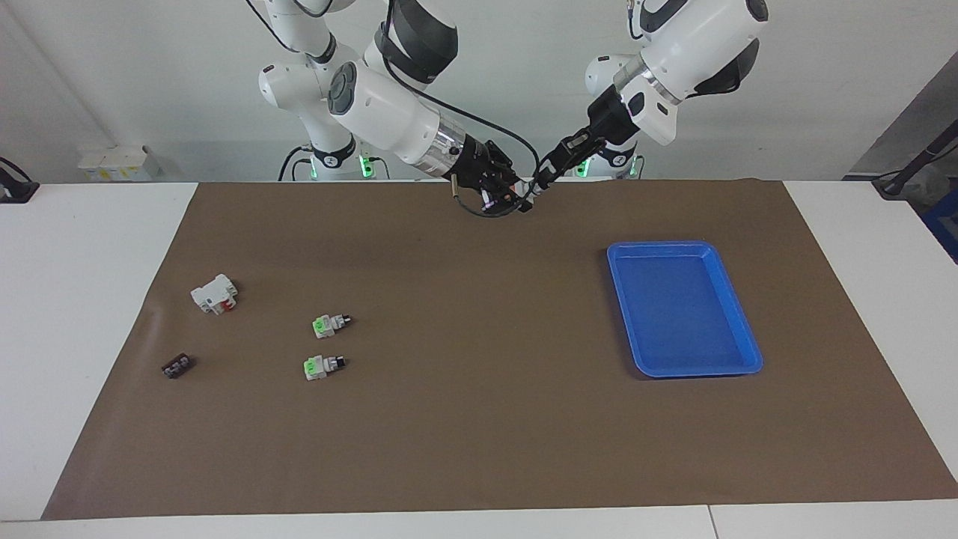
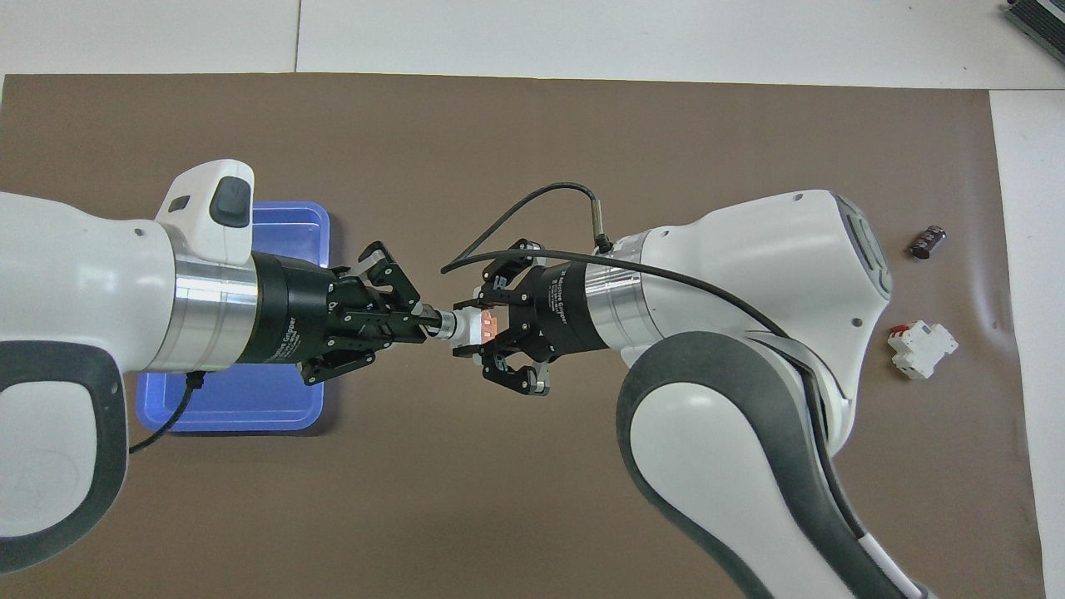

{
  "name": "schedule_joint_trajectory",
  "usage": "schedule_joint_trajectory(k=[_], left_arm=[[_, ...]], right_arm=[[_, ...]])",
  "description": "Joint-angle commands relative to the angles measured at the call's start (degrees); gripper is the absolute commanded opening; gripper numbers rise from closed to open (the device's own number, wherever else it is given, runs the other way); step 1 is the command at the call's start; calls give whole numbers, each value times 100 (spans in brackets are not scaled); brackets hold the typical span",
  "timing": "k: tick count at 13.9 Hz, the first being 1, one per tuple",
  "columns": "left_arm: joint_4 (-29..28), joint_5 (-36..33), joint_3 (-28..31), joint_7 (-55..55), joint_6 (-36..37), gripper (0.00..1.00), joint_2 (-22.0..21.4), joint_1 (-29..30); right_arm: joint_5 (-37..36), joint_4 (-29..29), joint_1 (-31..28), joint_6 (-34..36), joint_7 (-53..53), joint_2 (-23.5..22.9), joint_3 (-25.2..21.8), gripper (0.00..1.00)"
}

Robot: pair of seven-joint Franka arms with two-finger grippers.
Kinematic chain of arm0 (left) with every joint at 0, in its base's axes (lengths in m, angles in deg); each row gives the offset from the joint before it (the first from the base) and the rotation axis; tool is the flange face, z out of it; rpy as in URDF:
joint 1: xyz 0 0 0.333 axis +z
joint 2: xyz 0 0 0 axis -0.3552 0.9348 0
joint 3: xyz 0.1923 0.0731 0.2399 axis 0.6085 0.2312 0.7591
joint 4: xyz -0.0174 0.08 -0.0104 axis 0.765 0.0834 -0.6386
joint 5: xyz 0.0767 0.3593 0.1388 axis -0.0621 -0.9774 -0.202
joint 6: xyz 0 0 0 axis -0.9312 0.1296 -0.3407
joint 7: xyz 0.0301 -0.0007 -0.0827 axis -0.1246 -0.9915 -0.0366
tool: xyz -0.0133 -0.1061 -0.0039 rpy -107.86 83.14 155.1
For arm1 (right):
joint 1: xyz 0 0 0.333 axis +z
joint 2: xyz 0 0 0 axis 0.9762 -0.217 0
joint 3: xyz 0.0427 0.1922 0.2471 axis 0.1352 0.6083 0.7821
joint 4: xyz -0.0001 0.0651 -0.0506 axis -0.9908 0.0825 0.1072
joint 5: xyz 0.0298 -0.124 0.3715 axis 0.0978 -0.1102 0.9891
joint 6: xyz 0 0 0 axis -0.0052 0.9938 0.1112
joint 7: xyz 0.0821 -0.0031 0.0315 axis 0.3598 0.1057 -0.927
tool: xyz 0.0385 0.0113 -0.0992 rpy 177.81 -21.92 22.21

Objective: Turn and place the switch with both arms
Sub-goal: 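Grasp the switch end with the left gripper from the right gripper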

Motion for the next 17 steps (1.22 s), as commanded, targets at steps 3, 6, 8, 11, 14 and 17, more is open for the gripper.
schedule_joint_trajectory(k=[3,6,8,11,14,17], left_arm=[[-256,113,3,34,-225,22,-141,30],[-212,113,-5,51,-173,14,-132,12],[-168,95,3,86,-173,2,-106,-31],[-133,95,-6,262,-86,0,-115,-40],[-71,69,21,620,-120,0,-132,12],[-71,8,30,1989,-120,0,-141,13]], right_arm=[[38,-158,-4,-15,156,-94,14,0],[38,-158,-4,-24,147,-102,14,0],[38,-158,-4,-15,156,-103,14,0],[38,-158,5,-15,156,-103,14,0],[29,-158,-4,-6,156,-103,14,0],[29,-158,-4,2,165,-103,14,0]])
